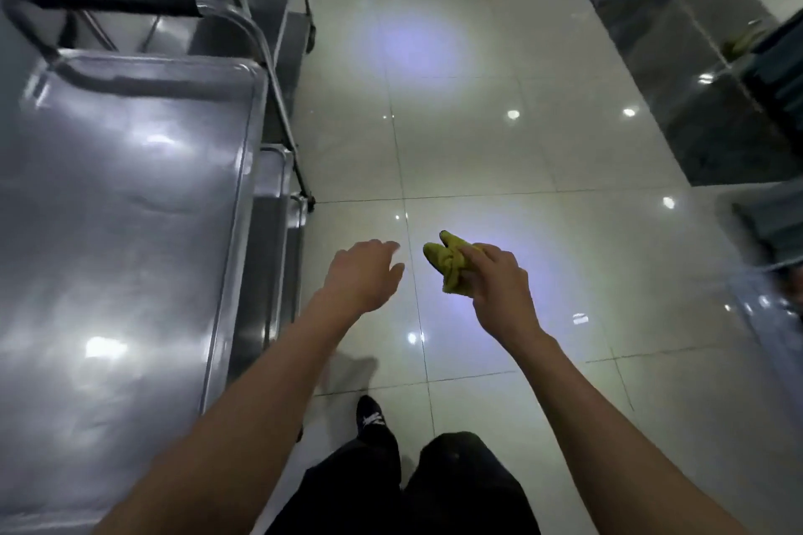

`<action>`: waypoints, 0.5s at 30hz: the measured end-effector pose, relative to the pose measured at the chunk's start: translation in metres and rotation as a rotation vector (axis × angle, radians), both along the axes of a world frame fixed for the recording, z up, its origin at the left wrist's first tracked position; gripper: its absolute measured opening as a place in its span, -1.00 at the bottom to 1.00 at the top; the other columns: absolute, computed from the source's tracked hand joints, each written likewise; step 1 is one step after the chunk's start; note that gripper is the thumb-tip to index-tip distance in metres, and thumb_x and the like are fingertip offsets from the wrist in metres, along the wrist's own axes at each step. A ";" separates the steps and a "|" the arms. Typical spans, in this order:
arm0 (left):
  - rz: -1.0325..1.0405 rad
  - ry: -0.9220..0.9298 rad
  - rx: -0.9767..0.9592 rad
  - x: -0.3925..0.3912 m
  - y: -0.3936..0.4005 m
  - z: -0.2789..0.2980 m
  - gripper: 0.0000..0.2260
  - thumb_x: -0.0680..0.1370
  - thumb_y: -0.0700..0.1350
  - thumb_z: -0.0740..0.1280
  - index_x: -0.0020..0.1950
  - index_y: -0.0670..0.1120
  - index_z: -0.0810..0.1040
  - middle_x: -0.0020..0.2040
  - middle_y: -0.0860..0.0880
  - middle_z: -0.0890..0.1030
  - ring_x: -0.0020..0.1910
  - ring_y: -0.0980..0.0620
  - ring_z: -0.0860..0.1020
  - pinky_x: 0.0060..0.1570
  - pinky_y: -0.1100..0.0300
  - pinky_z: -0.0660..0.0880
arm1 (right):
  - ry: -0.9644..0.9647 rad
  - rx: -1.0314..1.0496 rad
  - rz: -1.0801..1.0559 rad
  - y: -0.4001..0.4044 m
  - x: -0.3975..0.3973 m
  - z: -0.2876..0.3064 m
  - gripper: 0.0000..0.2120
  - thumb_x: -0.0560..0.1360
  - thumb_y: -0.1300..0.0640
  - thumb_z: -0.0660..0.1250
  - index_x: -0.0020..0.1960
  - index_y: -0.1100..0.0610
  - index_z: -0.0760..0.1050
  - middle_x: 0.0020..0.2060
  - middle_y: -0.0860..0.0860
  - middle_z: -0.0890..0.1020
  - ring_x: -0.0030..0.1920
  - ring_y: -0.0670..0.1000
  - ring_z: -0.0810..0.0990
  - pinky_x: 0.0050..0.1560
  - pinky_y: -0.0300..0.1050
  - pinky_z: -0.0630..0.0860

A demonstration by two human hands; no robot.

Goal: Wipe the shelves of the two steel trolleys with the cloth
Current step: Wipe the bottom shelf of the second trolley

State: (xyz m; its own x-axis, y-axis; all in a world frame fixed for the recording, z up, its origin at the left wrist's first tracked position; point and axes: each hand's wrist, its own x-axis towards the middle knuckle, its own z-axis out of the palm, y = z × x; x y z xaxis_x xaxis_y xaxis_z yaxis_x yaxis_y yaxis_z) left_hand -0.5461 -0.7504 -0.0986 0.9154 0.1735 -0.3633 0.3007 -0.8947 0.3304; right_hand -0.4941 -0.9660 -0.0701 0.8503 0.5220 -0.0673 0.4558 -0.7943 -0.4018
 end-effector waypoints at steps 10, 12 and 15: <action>0.524 0.063 -0.059 0.020 0.049 -0.023 -0.56 0.67 0.09 0.16 0.53 0.01 0.34 0.41 -0.06 0.49 0.36 -0.09 0.47 0.32 -0.03 0.41 | 0.085 0.033 0.519 0.101 0.128 -0.037 -0.39 0.51 0.32 0.23 0.48 -0.13 0.42 0.19 0.01 0.59 0.13 0.17 0.51 -0.02 0.05 0.51; 0.641 0.101 -0.068 0.027 0.043 -0.034 -0.58 0.67 0.08 0.16 0.51 0.01 0.37 0.39 -0.07 0.50 0.34 -0.10 0.49 0.30 -0.03 0.43 | 0.107 0.020 0.632 0.111 0.154 -0.051 -0.41 0.50 0.29 0.20 0.47 -0.09 0.44 0.19 0.03 0.59 0.12 0.18 0.51 0.00 0.05 0.51; 0.768 0.128 -0.082 0.036 0.018 -0.050 -0.67 0.66 0.02 0.14 0.40 0.04 0.47 0.31 -0.05 0.55 0.27 -0.09 0.53 0.19 -0.01 0.50 | 0.166 -0.003 0.801 0.121 0.192 -0.075 -0.46 0.52 0.31 0.27 0.45 -0.04 0.46 0.21 0.06 0.60 0.11 0.21 0.52 0.03 0.10 0.52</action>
State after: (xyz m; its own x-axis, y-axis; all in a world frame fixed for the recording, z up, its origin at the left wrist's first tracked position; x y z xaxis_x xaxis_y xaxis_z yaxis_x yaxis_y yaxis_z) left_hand -0.5098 -0.7323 -0.1483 0.4998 0.7094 -0.4969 0.8659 -0.3946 0.3075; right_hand -0.3023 -0.8448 -0.1454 0.1981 0.9667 -0.1620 0.8201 -0.2540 -0.5127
